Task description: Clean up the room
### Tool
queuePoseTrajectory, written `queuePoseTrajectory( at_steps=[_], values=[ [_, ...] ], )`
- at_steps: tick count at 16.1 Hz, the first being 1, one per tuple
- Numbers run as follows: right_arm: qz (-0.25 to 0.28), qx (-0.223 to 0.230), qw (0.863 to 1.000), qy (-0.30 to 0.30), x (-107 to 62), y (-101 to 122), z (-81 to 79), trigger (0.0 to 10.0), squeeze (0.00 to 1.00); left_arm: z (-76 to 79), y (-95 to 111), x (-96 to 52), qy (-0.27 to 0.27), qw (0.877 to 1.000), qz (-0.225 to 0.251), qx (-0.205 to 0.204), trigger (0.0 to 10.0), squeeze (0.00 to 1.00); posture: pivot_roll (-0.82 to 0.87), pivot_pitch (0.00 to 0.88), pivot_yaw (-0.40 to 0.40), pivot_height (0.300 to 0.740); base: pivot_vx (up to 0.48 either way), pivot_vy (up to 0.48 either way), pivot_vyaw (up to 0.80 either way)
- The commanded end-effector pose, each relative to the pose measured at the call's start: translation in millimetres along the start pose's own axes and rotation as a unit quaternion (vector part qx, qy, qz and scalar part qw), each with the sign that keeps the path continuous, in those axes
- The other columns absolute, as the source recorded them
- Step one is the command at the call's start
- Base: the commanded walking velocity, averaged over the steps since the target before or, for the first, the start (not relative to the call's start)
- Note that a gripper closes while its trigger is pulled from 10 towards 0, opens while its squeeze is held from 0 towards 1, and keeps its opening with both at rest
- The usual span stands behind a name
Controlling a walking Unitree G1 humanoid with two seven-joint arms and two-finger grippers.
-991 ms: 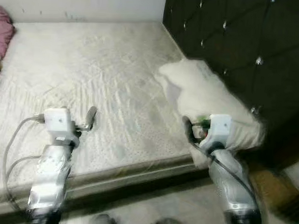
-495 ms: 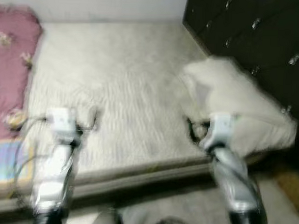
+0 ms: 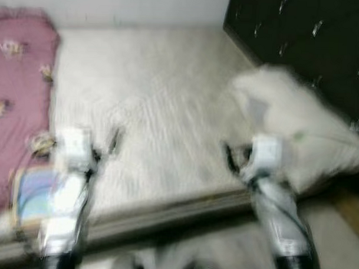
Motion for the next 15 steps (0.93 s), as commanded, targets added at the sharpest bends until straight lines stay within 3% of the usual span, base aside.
queuePoseTrajectory(
  at_steps=[1, 6, 9, 15],
  values=[
    [0.013, 0.000, 1.000, 0.007, 2.0, 7.7, -4.1, 10.0, 0.00, -6.9, 2.8, 0.0, 0.008, 1.000, 0.002, 0.009, 10.0, 0.00, 0.01, 0.036, -0.063, 0.740, 0.000, 0.469, 0.00],
    [0.013, -0.002, 1.000, 0.009, 4.2, 7.8, -4.8, 10.0, 0.00, -8.0, 3.0, 1.1, 0.011, 1.000, 0.004, 0.012, 10.0, 0.00, 0.01, 0.037, -0.059, 0.740, 0.000, 0.468, 0.00],
    [0.012, 0.006, 1.000, 0.006, 4.9, 6.0, -6.7, 10.0, 0.00, -8.0, 5.5, 3.6, 0.010, 1.000, 0.005, 0.024, 10.0, 0.00, 0.03, 0.046, -0.041, 0.740, 0.000, 0.000, 0.00],
    [0.005, -0.004, 1.000, 0.019, 8.3, 7.0, -6.6, 10.0, 0.00, -3.9, 3.2, 2.2, 0.014, 1.000, 0.001, 0.027, 10.0, 0.00, 0.05, 0.055, -0.079, 0.740, 0.000, 0.000, 0.00]
  ],
)
Point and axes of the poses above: a point about 5 cm out from each wrist's last joint towards the gripper, its own x axis pointing out of the wrist towards the gripper, its own y axis along the axis of the wrist's last joint, z = x × y, the point moved 2 cm from there along x, pointing out of the wrist towards the gripper, and after that the axes turned 13 degrees about x, right-handed, at the moved point
